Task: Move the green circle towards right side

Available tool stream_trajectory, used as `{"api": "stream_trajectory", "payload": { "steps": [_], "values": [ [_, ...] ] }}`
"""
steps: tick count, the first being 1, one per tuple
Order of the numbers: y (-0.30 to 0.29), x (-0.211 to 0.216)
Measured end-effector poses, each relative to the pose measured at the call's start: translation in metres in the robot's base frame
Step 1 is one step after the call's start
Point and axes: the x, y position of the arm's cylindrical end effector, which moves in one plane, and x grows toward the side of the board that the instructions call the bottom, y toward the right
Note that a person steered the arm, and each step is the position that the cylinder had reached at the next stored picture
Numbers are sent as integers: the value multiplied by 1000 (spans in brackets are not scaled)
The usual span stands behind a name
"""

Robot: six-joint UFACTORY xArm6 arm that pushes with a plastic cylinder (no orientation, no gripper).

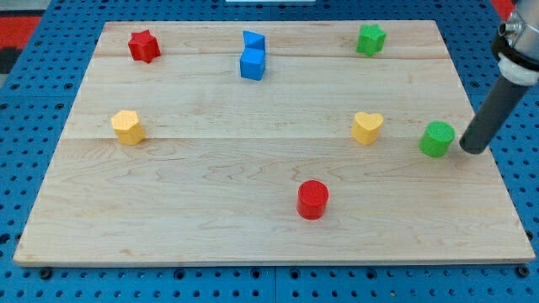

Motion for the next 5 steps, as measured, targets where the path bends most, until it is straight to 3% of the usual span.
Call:
{"api": "stream_trajectory", "payload": {
  "steps": [1, 2, 5],
  "values": [
    [-89, 10],
    [-71, 12],
    [-134, 42]
  ]
}}
